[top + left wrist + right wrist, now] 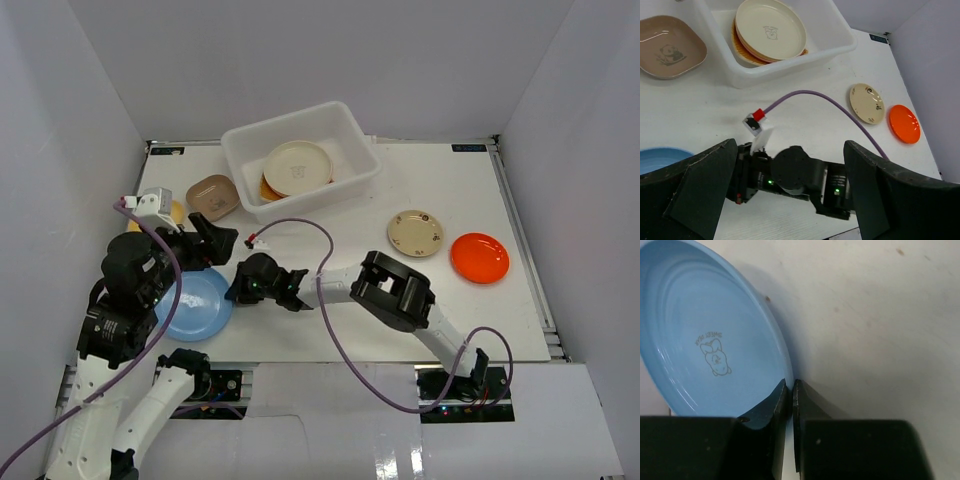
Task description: Place the plates into the plastic bin on the countertop
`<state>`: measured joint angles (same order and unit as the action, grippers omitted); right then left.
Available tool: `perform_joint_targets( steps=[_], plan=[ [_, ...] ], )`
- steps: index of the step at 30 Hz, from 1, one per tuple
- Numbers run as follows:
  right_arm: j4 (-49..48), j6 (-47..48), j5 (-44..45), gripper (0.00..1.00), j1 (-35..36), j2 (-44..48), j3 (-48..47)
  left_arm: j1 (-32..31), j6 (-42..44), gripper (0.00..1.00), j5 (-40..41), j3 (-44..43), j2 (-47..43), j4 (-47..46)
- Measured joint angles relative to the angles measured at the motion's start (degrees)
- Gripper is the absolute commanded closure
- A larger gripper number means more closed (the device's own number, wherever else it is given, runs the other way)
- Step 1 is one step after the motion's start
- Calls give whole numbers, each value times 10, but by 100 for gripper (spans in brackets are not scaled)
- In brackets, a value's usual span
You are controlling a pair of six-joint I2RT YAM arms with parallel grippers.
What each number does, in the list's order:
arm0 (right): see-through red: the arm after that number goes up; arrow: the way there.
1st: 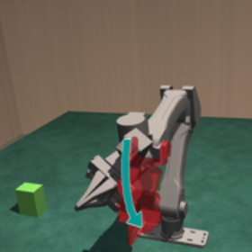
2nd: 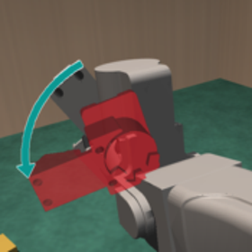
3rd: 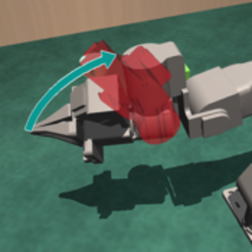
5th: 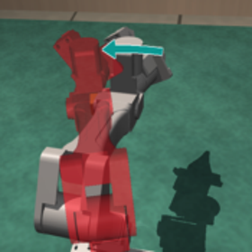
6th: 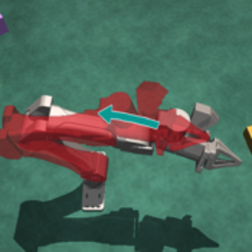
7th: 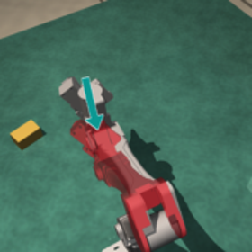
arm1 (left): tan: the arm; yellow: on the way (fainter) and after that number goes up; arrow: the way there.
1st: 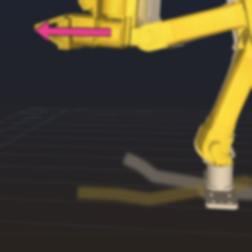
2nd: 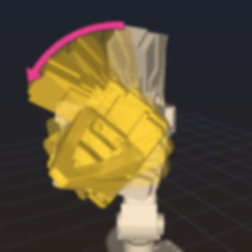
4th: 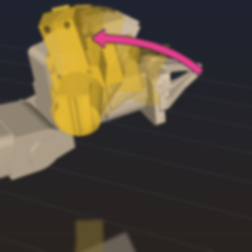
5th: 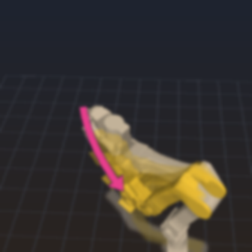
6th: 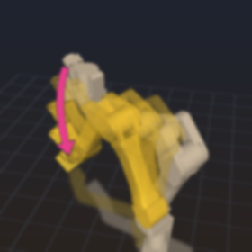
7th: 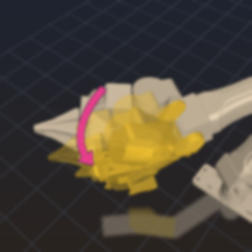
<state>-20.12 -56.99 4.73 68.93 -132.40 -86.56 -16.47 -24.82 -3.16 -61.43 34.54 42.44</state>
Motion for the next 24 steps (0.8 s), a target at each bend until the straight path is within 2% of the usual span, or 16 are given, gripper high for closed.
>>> perform_joint_targets(
  steps=[5,9,12,15,19,24],
  plan=[
    [2,51,24,92,1,125,148,0,0,2,35,-9,27,0],
    [18,116,48,92,-12,256,216,0,3,4,90,-37,47,-2],
    [25,160,53,92,-64,350,234,0,-2,5,133,-47,56,-14],
    [28,200,56,92,-154,410,229,0,-11,7,179,-45,66,-25],
    [52,241,55,92,-268,398,169,0,-30,10,233,-16,78,-58],
    [104,287,48,92,-348,269,3,0,-69,11,256,40,128,-86]
  ],
)
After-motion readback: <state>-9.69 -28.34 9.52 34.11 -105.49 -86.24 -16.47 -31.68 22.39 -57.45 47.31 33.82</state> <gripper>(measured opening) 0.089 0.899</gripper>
